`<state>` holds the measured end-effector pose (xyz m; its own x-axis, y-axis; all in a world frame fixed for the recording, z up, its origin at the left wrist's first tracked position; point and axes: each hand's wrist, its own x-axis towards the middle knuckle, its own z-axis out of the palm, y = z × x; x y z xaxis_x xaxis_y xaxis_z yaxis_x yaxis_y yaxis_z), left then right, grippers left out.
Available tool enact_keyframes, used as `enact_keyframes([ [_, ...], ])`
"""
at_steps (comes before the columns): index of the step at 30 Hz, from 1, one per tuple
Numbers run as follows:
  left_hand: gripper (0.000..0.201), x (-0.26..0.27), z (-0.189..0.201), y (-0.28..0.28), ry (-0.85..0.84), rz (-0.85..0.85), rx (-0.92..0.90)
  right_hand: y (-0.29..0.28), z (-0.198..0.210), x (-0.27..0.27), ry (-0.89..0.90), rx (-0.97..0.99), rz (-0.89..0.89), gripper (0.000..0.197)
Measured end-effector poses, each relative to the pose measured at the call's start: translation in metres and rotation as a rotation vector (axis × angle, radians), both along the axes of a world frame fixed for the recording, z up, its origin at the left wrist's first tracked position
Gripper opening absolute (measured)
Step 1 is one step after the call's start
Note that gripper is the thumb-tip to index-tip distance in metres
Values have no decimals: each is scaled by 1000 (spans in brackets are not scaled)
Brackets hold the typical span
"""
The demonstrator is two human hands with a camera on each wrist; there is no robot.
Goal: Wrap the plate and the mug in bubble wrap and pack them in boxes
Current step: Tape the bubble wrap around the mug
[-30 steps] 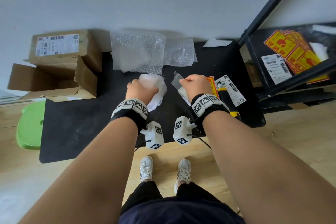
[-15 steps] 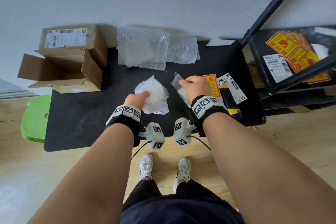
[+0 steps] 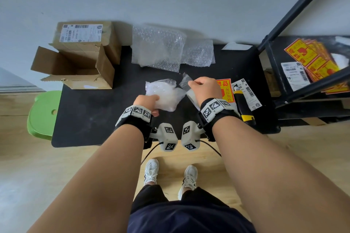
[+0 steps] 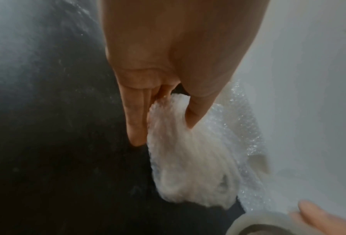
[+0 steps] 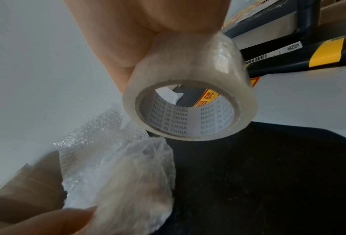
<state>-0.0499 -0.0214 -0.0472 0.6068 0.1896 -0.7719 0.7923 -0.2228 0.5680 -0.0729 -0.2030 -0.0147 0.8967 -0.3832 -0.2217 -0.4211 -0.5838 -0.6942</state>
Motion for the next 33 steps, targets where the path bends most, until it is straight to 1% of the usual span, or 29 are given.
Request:
enact_keyframes([
  [2,28,-4,3,-2,-6,-101,88,1,1,0,-3,-9,-1,23],
  [3,29,-7,5,-4,-8,-135,109,2,1,0,-2,-10,0,23],
  [5,36,-8,6,-7,-23,-193,165,3,2,0,1,-5,2,22],
  [6,41,-8,7,-7,-41,-237,238,4,2,0,2,-1,4,22],
  [8,50,-8,10,-9,-111,-322,426,5,2,-2,3,8,8,21],
  [9,59,-8,10,-9,-168,-336,495,6,3,-2,7,8,11,22],
  [10,65,-7,9,-9,-248,-363,526,6,3,-3,14,8,13,22],
  [11,66,-6,9,-10,-324,-421,539,6,3,-4,24,12,16,22],
  [12,62,-4,7,-10,-387,-494,542,6,3,-5,31,21,18,21],
  [13,54,-2,7,-10,-416,-564,545,6,2,-5,35,30,19,21],
  [15,44,1,8,-10,-424,-628,554,7,2,-6,34,37,13,20],
  [18,35,2,9,-8,-449,-612,554,8,4,-7,39,48,8,22],
  [22,25,-5,8,-6,-463,-587,538,6,12,-1,53,16,11,27],
  [27,22,-12,7,-6,-468,-557,514,17,28,11,-4,33,40,31],
  [29,22,-13,8,-6,-460,-559,506,24,32,14,-9,42,63,28],
  [33,19,-9,9,-1,-437,-583,457,35,29,15,48,33,94,20],
])
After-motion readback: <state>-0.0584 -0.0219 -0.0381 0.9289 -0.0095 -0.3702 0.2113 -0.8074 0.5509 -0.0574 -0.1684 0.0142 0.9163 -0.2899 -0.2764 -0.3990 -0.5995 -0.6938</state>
